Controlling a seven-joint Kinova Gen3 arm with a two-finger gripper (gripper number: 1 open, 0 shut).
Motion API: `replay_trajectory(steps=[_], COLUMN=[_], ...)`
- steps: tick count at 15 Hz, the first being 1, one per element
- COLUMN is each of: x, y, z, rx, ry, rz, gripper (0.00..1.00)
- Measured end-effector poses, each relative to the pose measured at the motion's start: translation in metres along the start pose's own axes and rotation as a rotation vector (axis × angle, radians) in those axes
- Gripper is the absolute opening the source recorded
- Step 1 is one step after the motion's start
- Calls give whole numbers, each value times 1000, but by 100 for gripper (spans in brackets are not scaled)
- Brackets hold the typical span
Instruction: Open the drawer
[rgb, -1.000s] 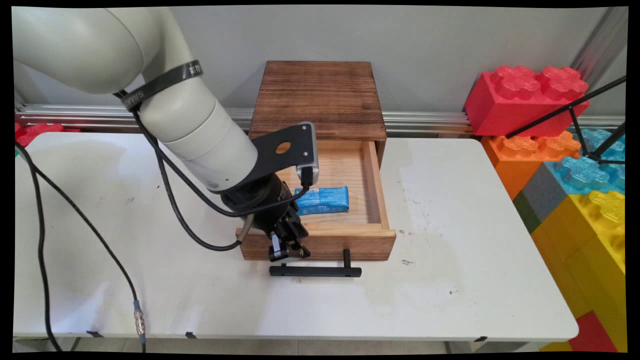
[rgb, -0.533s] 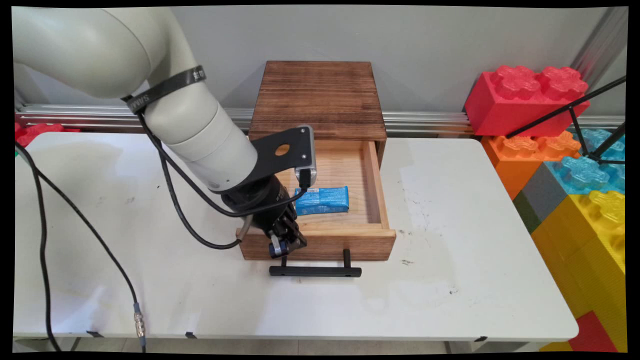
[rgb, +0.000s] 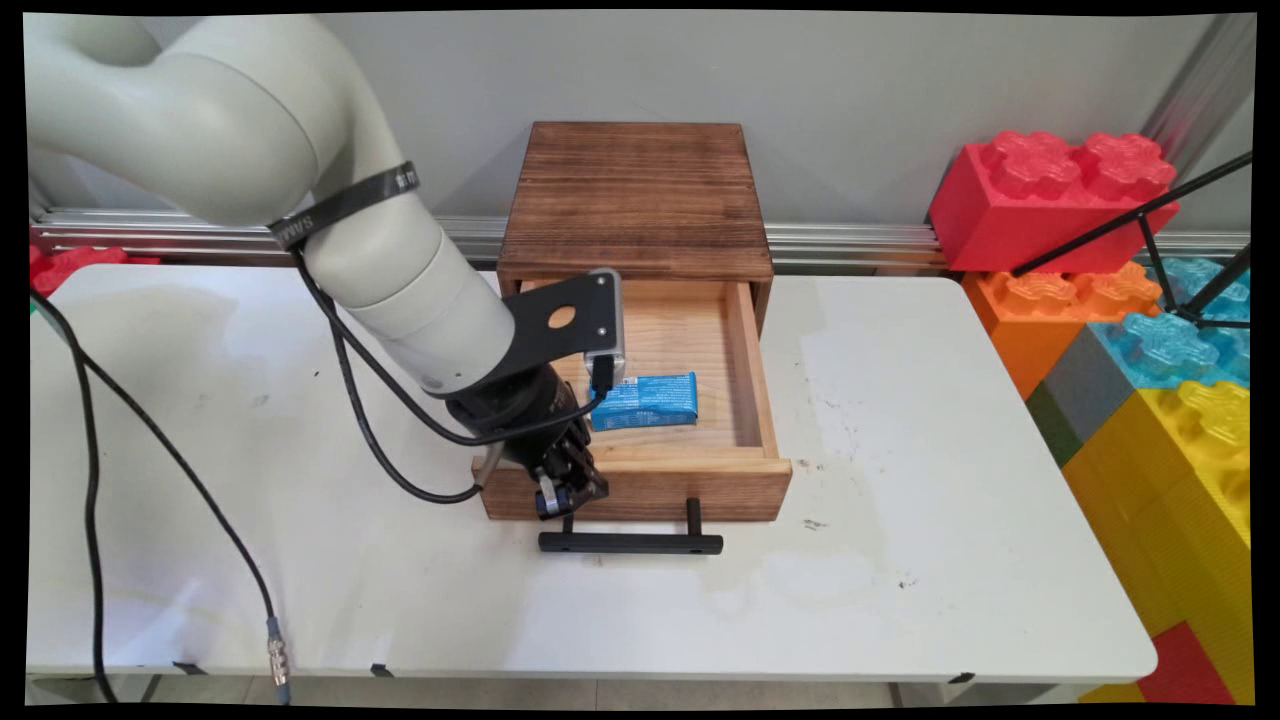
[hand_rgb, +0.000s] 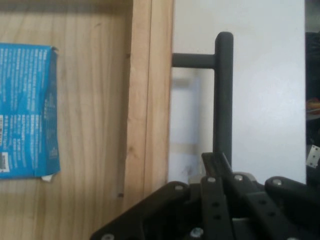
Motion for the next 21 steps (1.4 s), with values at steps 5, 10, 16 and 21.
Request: replay_trajectory(steps=[5, 10, 16, 21], x=[-7, -9, -11, -13], y=[-5, -8, -11, -14], z=[11, 18, 27, 31], rx=[0, -3, -9, -6], ry=[13, 30, 54, 66], rz=[-3, -9, -13, -10], gripper=[0, 0, 0, 0])
